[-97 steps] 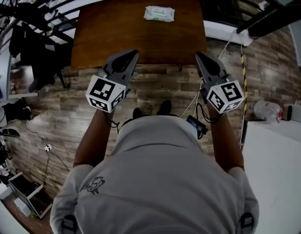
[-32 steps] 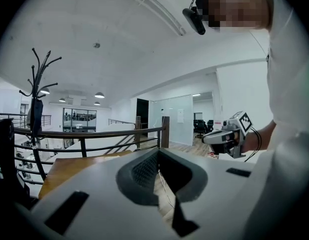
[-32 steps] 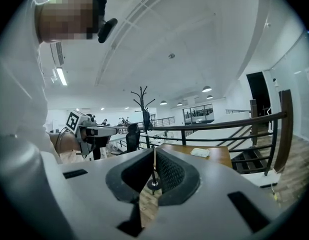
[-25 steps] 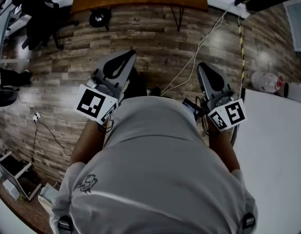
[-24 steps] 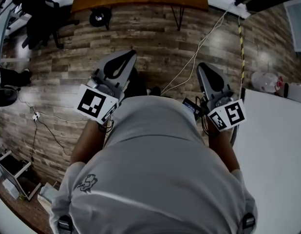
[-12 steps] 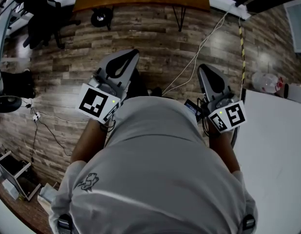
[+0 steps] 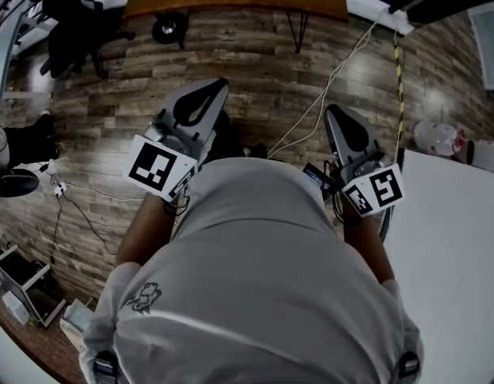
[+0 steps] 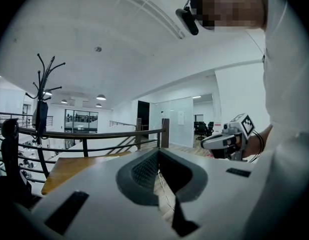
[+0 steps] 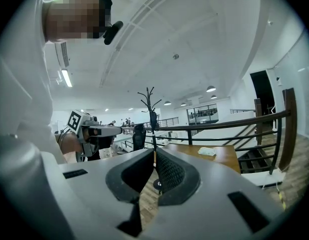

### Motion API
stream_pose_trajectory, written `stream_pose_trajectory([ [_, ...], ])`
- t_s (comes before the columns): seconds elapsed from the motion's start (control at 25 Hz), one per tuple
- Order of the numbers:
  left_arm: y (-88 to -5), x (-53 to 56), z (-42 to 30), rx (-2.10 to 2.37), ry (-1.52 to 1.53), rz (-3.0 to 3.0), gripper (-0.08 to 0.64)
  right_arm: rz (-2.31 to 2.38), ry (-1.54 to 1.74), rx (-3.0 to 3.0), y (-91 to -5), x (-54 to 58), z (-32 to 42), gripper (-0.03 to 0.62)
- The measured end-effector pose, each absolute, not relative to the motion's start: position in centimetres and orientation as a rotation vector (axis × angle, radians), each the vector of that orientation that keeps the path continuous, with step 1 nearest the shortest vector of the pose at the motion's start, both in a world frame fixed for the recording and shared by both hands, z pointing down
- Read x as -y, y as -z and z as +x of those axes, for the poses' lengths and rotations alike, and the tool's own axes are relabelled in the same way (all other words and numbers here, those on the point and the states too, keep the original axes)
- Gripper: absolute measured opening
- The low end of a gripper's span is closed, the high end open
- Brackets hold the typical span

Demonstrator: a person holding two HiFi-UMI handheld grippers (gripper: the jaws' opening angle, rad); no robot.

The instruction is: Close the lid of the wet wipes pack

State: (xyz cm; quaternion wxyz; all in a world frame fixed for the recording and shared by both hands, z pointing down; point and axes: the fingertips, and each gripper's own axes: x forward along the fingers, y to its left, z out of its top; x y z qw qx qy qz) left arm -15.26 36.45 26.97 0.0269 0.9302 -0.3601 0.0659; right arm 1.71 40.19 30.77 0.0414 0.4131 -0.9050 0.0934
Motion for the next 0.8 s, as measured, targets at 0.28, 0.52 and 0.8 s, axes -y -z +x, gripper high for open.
stream_pose_trajectory([
  [0.28,-27.25,-36.34,-15.06,1.116,-0.201,2.873,0.014,1.273,-0.295,2.771,-31.33,-39.98,2.04,0.04],
  [0.52,-27.2,-36.43,-15.04,1.116,-0.2,2.873,0.014,1.278,-0.294,2.77,-31.37,-40.12,2.12,0.04],
  [0.8,-27.16,-36.67,-15.01,1.111,-0.199,2.874,0.014,1.283,-0.285,2.765,-31.25,-40.31,2.29,0.04],
])
